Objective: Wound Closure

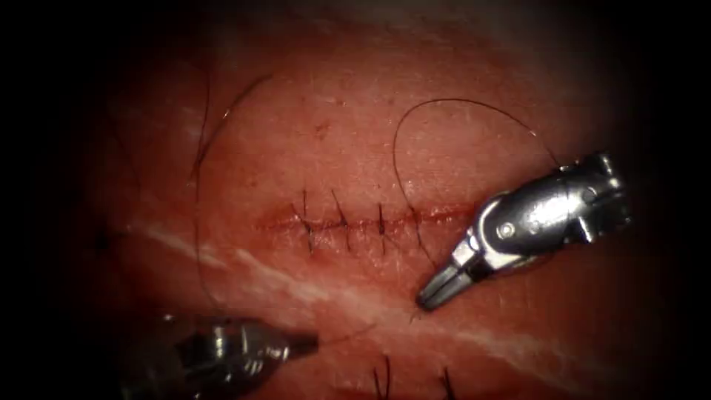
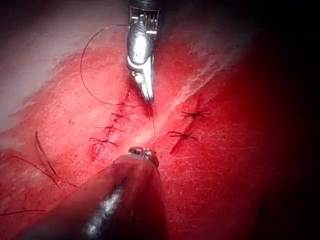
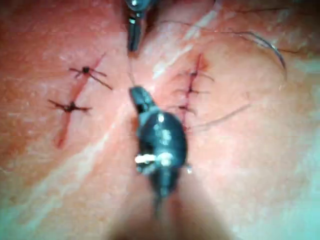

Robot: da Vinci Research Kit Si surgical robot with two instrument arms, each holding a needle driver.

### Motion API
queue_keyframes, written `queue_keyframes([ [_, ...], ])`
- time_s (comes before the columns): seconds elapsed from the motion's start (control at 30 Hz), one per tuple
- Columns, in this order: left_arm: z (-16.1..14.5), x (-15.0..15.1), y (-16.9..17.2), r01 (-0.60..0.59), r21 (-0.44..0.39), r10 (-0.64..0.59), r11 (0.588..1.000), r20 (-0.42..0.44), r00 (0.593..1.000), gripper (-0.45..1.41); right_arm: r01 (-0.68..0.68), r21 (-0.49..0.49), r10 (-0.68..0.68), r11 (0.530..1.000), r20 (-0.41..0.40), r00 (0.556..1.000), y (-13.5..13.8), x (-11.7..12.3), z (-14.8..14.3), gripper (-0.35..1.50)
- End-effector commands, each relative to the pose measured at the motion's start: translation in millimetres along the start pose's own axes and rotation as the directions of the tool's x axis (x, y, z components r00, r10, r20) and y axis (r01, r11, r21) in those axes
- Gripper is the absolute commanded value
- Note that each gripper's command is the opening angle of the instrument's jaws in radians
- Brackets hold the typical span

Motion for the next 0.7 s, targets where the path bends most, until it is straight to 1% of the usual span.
queue_keyframes([
  [0.03,0.9,0.1,0.8,-0.002,-0.004,0.002,1.0,0.002,1.0,-0.45,-0.007,-0.017,0.007,1.0,-0.001,1.0,0.4,-0.7,0.6,-0.35],
  [0.27,0.0,-0.5,2.7,-0.017,-0.008,0.017,1.0,0.004,1.0,-0.45,-0.04,-0.112,0.044,0.993,0.031,0.999,3.2,-2.0,-1.0,-0.35],
  [0.33,-0.8,-0.8,4.0,-0.02,-0.015,0.02,1.0,0.005,1.0,-0.45,-0.061,-0.145,0.068,0.988,0.042,0.997,4.2,-2.6,-1.7,-0.35],
  [0.37,-2.1,-1.1,5.9,-0.026,-0.019,0.026,0.999,0.001,1.0,-0.45,-0.086,-0.173,0.096,0.981,0.048,0.994,5.0,-3.2,-2.0,-0.35],
  [0.47,-3.9,-1.3,8.4,-0.029,-0.022,0.029,0.999,-0.002,1.0,-0.45,-0.109,-0.194,0.119,0.975,0.043,0.992,5.4,-3.6,-2.3,-0.35],
  [0.5,-5.3,-1.4,10.2,-0.027,-0.036,0.026,0.999,-0.013,1.0,-0.45,-0.108,-0.201,0.118,0.974,0.041,0.992,5.6,-3.8,-2.3,-0.35],
  [0.53,-5.9,-1.4,10.8,-0.025,-0.042,0.024,0.999,-0.017,1.0,-0.45,-0.108,-0.202,0.119,0.973,0.041,0.992,5.7,-3.8,-2.4,-0.35],
  [0.57,-7.2,-1.4,12.0,-0.025,-0.045,0.025,0.999,-0.018,1.0,-0.45,-0.108,-0.205,0.119,0.973,0.043,0.992,5.8,-3.9,-2.3,-0.35],
  [0.7,-9.1,-1.2,13.4,-0.033,-0.049,0.032,0.998,-0.021,0.999,-0.45,-0.108,-0.212,0.12,0.971,0.042,0.992,6.0,-4.0,-2.1,-0.35],
])
